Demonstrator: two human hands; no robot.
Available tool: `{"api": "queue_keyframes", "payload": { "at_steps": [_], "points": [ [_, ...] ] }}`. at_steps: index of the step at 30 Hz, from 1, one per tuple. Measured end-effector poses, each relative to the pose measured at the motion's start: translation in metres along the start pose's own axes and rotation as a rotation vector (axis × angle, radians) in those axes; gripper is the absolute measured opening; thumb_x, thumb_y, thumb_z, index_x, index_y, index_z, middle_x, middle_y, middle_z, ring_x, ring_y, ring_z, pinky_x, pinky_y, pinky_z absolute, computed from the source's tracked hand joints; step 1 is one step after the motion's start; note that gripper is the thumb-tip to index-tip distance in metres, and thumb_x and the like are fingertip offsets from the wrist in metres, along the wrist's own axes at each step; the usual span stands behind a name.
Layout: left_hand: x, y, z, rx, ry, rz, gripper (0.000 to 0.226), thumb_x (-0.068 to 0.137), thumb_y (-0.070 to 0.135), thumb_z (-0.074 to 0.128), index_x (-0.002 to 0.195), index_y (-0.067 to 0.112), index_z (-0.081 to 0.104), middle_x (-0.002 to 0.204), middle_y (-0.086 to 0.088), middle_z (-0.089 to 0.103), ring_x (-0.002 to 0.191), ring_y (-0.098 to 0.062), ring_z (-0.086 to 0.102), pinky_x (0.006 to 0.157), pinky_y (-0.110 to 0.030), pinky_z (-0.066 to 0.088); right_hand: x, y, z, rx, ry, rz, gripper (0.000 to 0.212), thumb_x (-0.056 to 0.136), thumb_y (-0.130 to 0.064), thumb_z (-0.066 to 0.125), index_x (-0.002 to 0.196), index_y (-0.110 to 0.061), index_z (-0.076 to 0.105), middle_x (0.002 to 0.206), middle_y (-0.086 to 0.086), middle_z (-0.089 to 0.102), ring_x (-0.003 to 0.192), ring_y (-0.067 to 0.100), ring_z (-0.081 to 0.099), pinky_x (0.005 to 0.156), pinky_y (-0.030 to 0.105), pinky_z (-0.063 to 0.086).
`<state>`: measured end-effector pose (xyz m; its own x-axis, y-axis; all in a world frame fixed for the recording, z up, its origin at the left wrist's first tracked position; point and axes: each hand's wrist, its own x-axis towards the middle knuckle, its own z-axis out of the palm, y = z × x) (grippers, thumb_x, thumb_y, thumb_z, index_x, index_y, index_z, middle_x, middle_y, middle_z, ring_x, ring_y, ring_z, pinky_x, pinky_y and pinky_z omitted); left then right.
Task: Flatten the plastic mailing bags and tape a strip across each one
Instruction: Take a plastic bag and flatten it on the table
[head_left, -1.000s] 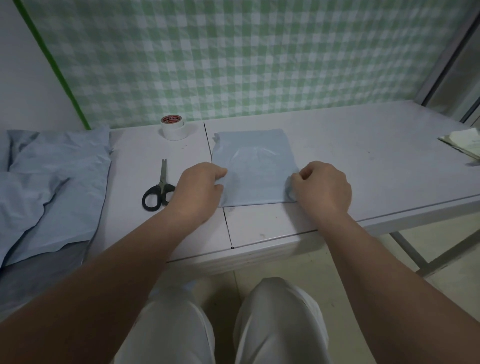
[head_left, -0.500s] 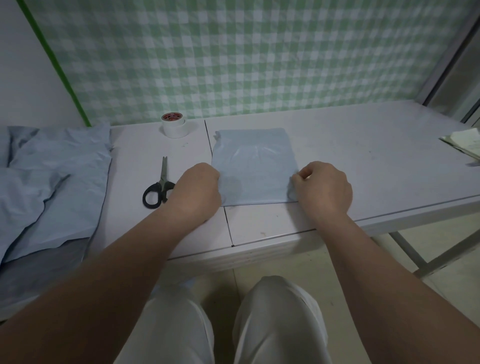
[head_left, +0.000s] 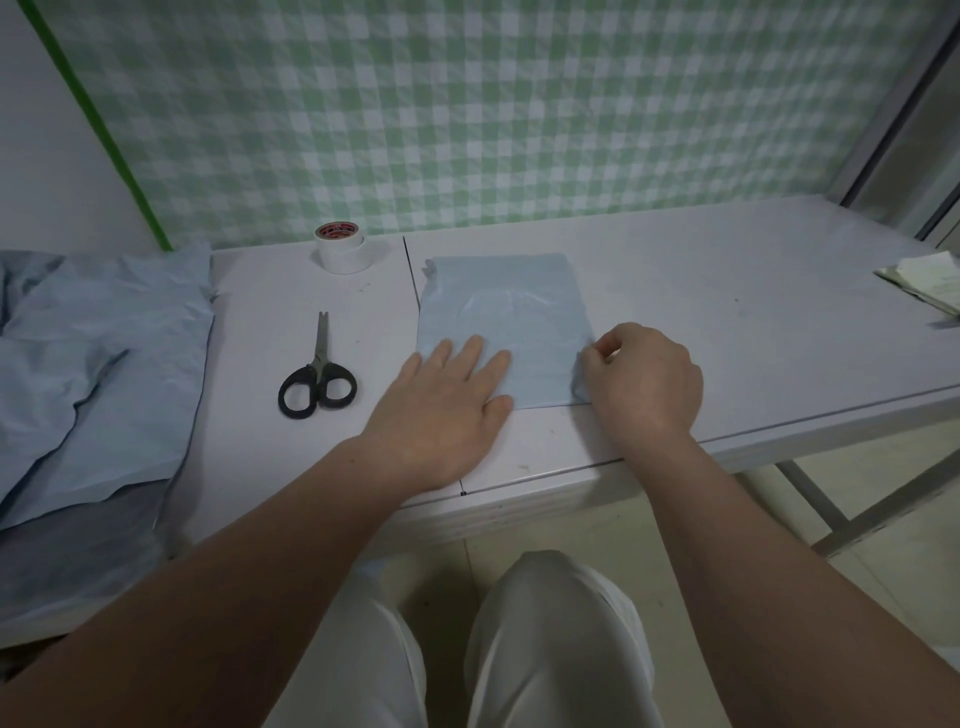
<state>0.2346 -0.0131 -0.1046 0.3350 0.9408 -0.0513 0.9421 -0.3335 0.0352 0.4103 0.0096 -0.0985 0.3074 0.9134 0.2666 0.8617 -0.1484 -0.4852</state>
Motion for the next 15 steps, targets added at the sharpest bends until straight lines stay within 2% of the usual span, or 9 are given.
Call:
{"api": "queue_keyframes", "payload": {
  "at_steps": [7, 15],
  "points": [
    [-0.0023, 0.0021, -0.0011, -0.019, 0.014, -0.017, 0.054, 0.101, 0.044, 0.012, 0.152, 0.029, 0.002, 0.160, 0.000, -0.002, 0.146, -0.026, 0.002, 0.118, -0.042, 0.008, -0.0013, 0.0013, 0.0021, -0.020, 0.037, -0.003, 0.019, 0.091, -0.026, 0.049, 0.089, -0.016, 0.065, 0.090, 0.006, 0.068, 0.090, 0.030, 0.059, 0.079, 0.034, 0.034],
    [-0.0056, 0.0046, -0.0021, -0.076, -0.019, -0.092, 0.051, 0.100, 0.046, 0.008, 0.149, 0.041, -0.003, 0.160, 0.006, -0.007, 0.146, -0.029, -0.006, 0.118, -0.045, -0.002, -0.0016, 0.0019, 0.0020, -0.035, 0.045, 0.012, 0.019, 0.092, -0.028, 0.050, 0.091, -0.017, 0.065, 0.090, 0.006, 0.069, 0.091, 0.030, 0.059, 0.081, 0.034, 0.032]
  ]
}}
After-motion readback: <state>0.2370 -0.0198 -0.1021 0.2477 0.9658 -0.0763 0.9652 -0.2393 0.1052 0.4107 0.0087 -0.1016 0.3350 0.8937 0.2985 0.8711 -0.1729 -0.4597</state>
